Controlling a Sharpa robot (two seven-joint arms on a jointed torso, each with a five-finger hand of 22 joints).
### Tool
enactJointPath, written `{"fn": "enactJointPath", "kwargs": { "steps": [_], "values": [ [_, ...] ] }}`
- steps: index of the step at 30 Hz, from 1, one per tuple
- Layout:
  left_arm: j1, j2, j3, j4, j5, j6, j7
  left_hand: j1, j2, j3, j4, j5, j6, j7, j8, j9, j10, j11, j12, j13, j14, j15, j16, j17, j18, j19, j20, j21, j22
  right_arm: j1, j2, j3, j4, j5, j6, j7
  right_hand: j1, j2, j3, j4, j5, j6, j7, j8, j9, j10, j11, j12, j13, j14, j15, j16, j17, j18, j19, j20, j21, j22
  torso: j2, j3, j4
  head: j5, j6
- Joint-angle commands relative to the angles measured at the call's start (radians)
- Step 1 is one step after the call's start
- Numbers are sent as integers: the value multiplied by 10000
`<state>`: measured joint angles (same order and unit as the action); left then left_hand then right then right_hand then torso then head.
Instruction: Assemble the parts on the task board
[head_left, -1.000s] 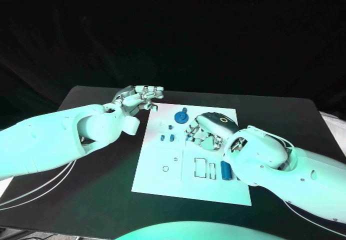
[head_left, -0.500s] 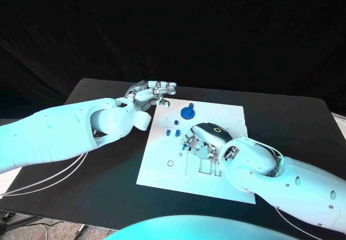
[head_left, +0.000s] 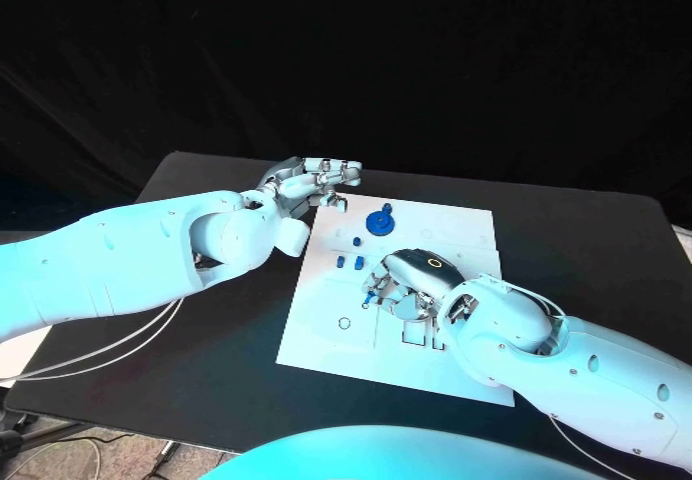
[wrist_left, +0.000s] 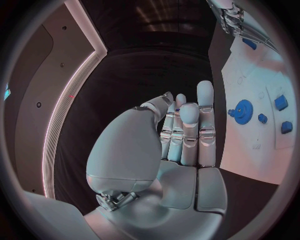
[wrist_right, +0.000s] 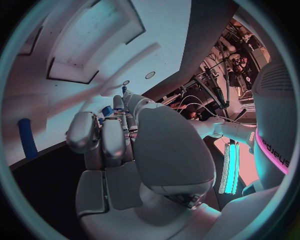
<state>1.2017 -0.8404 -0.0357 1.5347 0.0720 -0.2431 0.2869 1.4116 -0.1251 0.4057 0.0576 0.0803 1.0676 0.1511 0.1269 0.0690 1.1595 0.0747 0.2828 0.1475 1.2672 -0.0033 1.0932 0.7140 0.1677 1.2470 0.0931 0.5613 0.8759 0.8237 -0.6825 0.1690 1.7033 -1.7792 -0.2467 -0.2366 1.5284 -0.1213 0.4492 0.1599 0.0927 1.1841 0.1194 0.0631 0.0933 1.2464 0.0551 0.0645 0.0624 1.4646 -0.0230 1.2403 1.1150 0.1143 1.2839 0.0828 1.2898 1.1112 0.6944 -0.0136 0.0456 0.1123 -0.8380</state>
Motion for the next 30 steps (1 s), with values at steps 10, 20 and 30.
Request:
{"fn": "enactJointPath", "kwargs": {
  "steps": [10, 20, 30],
  "values": [
    [-3, 67, 4, -56, 52, 248, 17, -106, 2, -64, -21, 45, -30, 19, 14, -9, -64, 22, 69, 19, -61, 17, -56, -21, 135, -37, 52, -61, -16, -20, 62, -34, -44, -36, 484, 151, -161, -34, 59, -52, 54, -10, 68, 23, 7, -33, 96, -1, 12, 349, 71, 58, 15, -105, -28, 66, 37, -12, -2, -3, -1, -9, -46],
    [-5, 68, 4, -62, 52, 225, 54, -96, 6, -62, -27, 48, -32, 18, 15, -9, -69, 19, 75, 21, -62, 16, -54, -23, 136, -37, 53, -64, -18, -21, 165, -112, -192, -232, 493, -20, -231, -34, 81, -72, 59, -32, 80, 22, 5, -54, 108, -1, 12, 346, 83, 71, 21, -105, -31, 78, 41, -6, -7, -14, 5, -41, -53],
    [-6, 51, 3, -55, 52, 224, 50, -96, 6, -62, -27, 48, -32, 18, 15, -9, -69, 19, 75, 21, -62, 16, -54, -23, 136, -37, 53, -64, -18, -21, 195, -195, -214, -451, 693, -240, -308, -46, 88, -88, 57, -33, 82, 30, 8, -51, 112, 9, 16, 344, 89, 83, 25, -104, -37, 88, 41, -7, 7, -12, -1, -20, -59]
  ]
}}
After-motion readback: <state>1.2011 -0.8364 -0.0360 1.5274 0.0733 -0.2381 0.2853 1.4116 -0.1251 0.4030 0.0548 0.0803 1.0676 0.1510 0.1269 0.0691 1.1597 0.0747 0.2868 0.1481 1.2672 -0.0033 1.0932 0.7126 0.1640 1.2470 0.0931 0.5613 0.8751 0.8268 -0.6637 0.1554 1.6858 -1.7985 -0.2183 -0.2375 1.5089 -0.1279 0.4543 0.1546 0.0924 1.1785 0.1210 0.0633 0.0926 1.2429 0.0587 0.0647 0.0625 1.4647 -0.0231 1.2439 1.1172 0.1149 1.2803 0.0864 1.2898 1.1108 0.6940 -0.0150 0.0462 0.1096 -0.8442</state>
